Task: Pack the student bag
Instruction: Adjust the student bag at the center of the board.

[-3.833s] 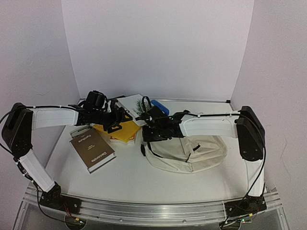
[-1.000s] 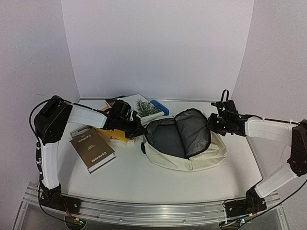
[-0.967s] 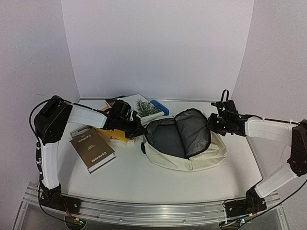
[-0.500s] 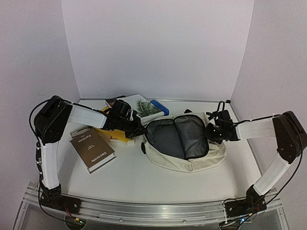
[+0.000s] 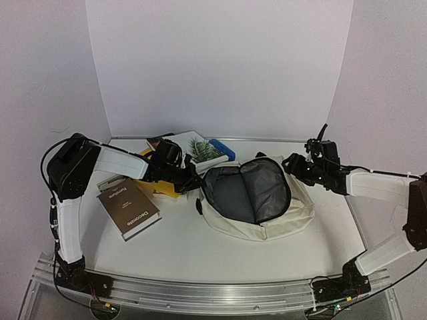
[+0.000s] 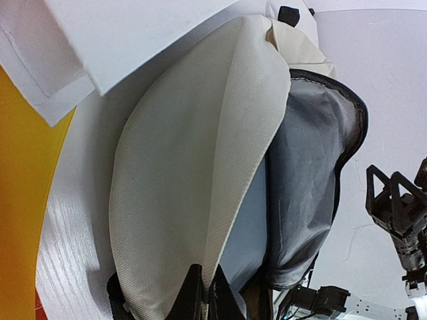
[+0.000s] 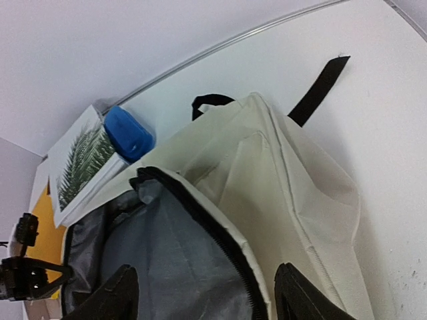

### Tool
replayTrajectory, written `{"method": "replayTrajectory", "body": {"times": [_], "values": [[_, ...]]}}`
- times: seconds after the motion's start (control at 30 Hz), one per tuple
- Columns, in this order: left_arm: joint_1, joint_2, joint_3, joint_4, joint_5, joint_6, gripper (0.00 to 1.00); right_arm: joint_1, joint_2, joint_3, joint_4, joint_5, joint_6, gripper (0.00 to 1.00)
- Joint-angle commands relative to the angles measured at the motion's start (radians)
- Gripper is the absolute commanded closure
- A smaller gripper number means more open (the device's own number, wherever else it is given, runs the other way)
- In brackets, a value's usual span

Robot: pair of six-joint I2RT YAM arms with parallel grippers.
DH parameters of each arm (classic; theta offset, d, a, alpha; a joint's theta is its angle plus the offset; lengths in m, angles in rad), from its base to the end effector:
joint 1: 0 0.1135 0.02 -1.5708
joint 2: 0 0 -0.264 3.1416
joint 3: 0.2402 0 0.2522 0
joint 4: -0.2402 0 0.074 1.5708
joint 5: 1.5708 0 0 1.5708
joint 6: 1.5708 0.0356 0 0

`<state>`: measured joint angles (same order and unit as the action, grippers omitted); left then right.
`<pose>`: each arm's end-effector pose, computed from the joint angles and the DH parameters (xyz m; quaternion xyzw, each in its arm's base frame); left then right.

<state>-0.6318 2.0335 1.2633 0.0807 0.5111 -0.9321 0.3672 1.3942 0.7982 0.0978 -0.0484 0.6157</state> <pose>0.3420 -0.2718 0.1554 -0.0243 0.8814 -0.4530 0.1317 0.2852 0.1116 0.2332 0.0942 0.8543 0.2594 0.4405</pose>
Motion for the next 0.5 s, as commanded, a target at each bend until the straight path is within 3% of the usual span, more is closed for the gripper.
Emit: {"method": "replayTrajectory", "body": {"times": [0.0, 0.13, 0.33, 0.47], "values": [[0.006, -0.054, 0.008, 0.035, 0.017, 0.022, 0.96, 0.042, -0.039, 0.037, 0.002, -0.063, -0.079, 0.23], [0.007, -0.056, 0.007, 0.036, 0.019, 0.024, 0.91, 0.083, -0.005, 0.082, -0.044, -0.011, -0.105, 0.14], [0.007, -0.093, 0.007, 0.02, 0.022, 0.044, 0.75, 0.198, 0.053, 0.162, -0.064, 0.046, -0.114, 0.16], [0.009, -0.158, 0.008, -0.035, -0.007, 0.072, 0.58, 0.261, 0.074, 0.183, -0.058, 0.114, -0.105, 0.18]]}}
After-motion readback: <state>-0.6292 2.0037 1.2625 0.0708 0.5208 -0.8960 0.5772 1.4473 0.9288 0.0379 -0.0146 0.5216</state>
